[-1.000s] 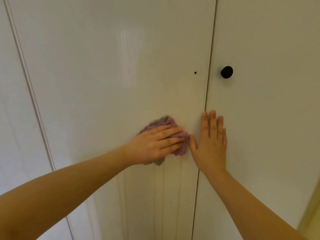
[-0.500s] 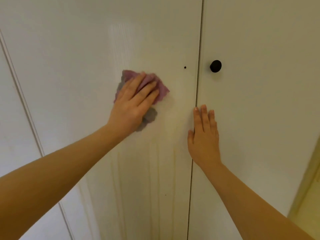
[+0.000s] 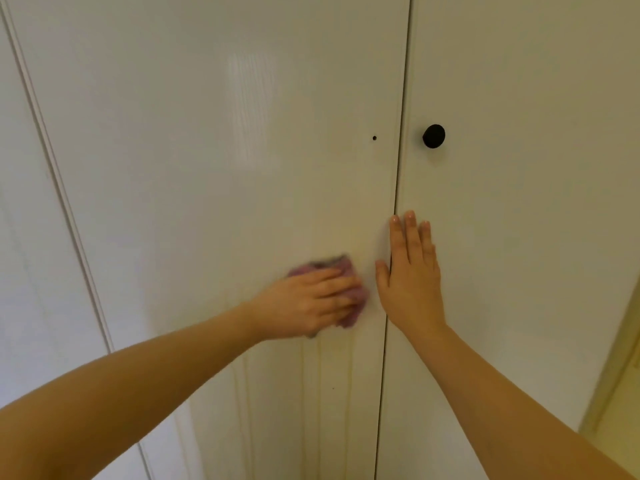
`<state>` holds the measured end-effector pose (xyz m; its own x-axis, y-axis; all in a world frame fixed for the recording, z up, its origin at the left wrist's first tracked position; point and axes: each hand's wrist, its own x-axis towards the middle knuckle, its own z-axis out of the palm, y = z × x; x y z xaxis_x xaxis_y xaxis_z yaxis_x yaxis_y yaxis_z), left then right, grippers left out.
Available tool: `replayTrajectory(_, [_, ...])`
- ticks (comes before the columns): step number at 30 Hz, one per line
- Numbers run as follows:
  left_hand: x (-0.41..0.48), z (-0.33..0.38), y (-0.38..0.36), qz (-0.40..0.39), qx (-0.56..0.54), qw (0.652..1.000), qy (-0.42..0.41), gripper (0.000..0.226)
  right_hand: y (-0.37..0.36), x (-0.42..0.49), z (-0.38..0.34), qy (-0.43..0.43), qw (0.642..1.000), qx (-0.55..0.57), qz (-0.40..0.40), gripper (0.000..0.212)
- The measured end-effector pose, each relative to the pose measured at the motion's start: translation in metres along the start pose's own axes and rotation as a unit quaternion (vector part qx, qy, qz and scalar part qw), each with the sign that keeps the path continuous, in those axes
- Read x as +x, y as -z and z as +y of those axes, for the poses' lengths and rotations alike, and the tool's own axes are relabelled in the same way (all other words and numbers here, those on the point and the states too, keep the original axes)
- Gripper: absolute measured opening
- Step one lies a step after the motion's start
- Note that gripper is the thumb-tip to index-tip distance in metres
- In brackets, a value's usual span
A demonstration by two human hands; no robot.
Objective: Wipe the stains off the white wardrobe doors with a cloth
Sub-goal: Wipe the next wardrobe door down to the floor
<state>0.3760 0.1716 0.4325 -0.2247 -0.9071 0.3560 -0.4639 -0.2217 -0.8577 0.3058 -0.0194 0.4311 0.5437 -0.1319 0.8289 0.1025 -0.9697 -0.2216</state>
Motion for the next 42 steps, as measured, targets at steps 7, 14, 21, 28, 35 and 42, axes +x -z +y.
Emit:
replayTrajectory(7, [-0.027, -0.020, 0.014, 0.086, -0.015, 0.967, 0.238, 0.034, -0.005, 0.004, -0.019, -0.074, 0.995, 0.058, 0.021, 0.059])
replayTrajectory(14, [-0.039, -0.022, 0.016, 0.055, -0.008, 0.982, 0.178, 0.032, -0.008, -0.002, -0.015, -0.057, 0.994, 0.087, 0.031, 0.054])
replayTrajectory(21, [0.007, -0.004, 0.006, 0.011, -0.028, 0.991, 0.132, 0.032, 0.002, 0.000, -0.011, -0.039, 0.995, 0.094, 0.010, 0.052])
replayTrajectory(28, [0.022, -0.017, 0.006, 0.007, -0.026, 0.991, 0.134, 0.039, 0.004, -0.001, -0.011, -0.040, 0.994, 0.094, -0.026, 0.052])
replayTrajectory(35, [-0.059, -0.039, 0.025, -0.022, 0.006, 0.998, 0.052, 0.034, 0.010, -0.002, -0.003, -0.010, 0.995, 0.086, -0.047, 0.049])
replayTrajectory(42, [0.037, -0.018, 0.008, -0.041, -0.020, 0.996, 0.071, 0.040, -0.005, -0.003, -0.006, -0.031, 0.996, 0.079, 0.015, 0.053])
